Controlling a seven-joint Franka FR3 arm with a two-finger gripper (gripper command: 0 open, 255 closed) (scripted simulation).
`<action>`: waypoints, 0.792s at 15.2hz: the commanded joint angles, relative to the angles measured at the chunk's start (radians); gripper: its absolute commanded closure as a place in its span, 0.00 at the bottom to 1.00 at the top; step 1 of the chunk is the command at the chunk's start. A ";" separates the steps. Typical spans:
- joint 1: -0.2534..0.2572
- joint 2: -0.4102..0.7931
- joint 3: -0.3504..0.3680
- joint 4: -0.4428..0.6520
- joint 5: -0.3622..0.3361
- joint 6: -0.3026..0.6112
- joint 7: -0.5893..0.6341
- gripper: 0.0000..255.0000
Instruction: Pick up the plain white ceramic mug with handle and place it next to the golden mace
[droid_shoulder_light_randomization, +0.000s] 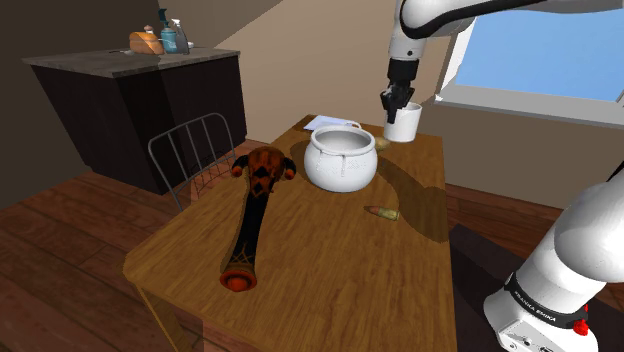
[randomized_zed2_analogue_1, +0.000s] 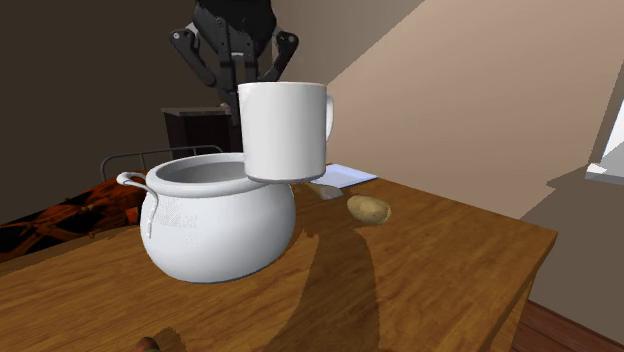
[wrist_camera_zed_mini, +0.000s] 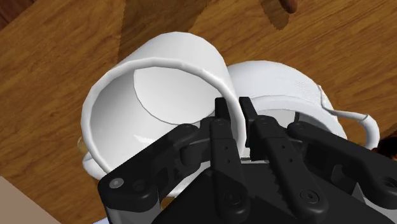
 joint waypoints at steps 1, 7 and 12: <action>0.021 -0.027 0.030 -0.026 0.008 -0.001 0.050 1.00; 0.079 -0.099 0.119 -0.095 0.039 -0.004 0.185 1.00; 0.129 -0.132 0.199 -0.122 0.072 -0.008 0.301 1.00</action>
